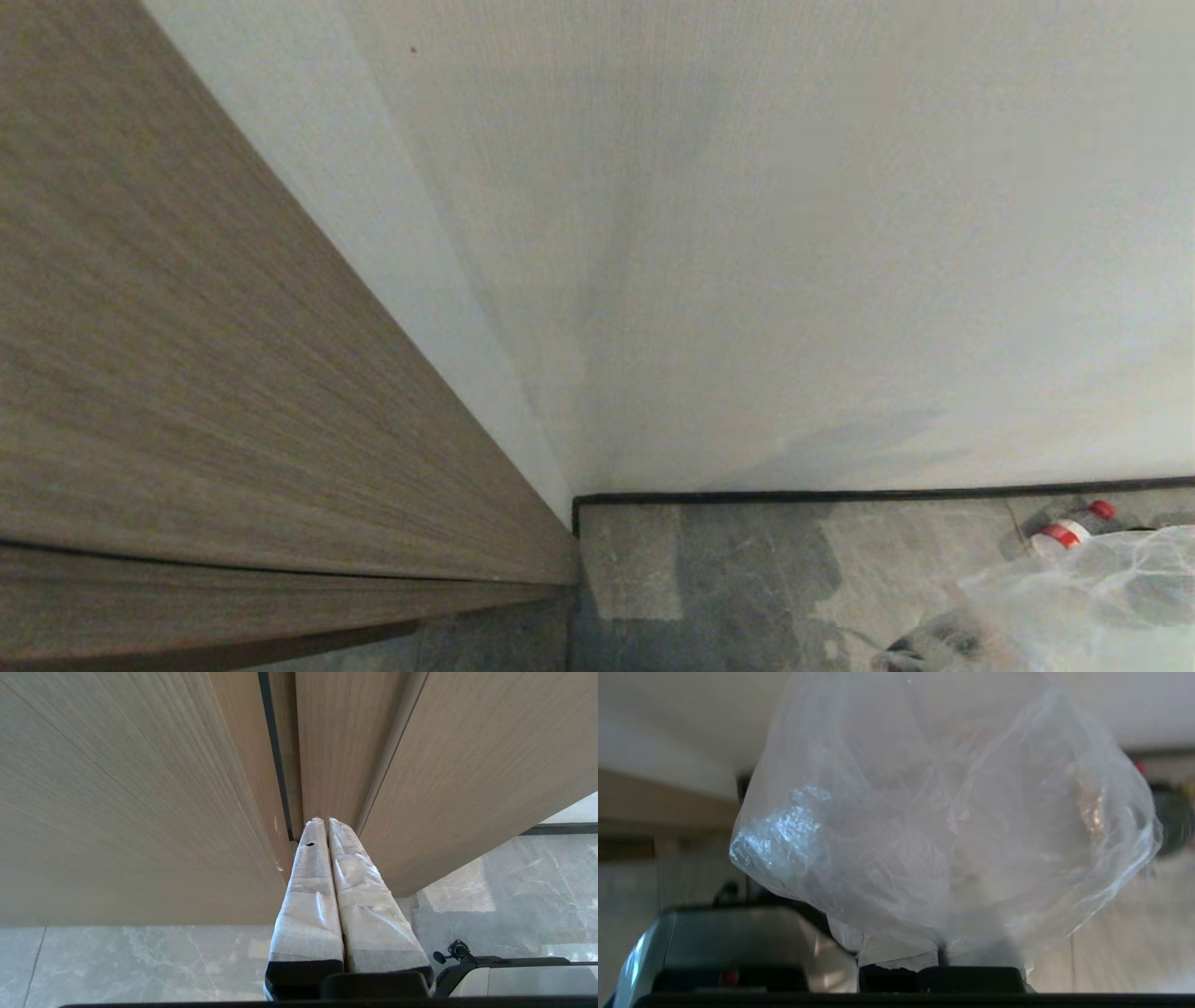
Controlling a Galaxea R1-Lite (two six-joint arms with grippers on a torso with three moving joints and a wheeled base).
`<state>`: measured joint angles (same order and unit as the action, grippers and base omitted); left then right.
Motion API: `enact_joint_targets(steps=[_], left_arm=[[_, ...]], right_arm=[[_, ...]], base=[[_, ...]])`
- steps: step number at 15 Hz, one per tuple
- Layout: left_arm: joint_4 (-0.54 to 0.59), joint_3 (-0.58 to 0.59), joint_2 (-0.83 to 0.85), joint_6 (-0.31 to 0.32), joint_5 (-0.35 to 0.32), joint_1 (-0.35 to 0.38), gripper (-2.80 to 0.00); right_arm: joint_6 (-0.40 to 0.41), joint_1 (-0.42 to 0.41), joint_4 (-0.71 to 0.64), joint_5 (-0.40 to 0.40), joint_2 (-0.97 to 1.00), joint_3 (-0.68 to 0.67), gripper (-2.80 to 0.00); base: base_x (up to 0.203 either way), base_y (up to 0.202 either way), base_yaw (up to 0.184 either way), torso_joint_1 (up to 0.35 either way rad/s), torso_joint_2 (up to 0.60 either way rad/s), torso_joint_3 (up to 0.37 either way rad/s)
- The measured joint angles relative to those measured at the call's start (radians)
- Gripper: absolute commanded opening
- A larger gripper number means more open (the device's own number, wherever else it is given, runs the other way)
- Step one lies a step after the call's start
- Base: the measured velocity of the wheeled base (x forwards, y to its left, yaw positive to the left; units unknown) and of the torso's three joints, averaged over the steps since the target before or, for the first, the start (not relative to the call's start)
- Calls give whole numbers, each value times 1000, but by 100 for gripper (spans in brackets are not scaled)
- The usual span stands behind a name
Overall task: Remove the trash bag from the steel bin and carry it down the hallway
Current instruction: Put the trash bag at the door
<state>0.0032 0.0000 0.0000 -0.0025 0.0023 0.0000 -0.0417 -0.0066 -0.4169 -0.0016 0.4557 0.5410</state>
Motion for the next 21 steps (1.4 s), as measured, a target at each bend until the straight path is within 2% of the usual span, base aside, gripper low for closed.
enact_joint_targets(steps=[3,5,9,14,21], left_arm=[[0,0,0,0,0,0,-280],[0,0,0,0,0,0,-280],[0,0,0,0,0,0,-280],[0,0,0,0,0,0,-280],[0,0,0,0,0,0,-280]], right_arm=[[0,5,24,-11,269,47,-280],[-3,9,110,-41,453,47,-280],[6,20,335,-149,772,6,-280],[-1,27,487,-183,1060,-22,-280],[20,44,893,-221,1400,-26,-280]], base=[[0,0,0,0,0,0],[0,0,0,0,0,0],[0,0,0,0,0,0],[0,0,0,0,0,0],[0,0,0,0,0,0]])
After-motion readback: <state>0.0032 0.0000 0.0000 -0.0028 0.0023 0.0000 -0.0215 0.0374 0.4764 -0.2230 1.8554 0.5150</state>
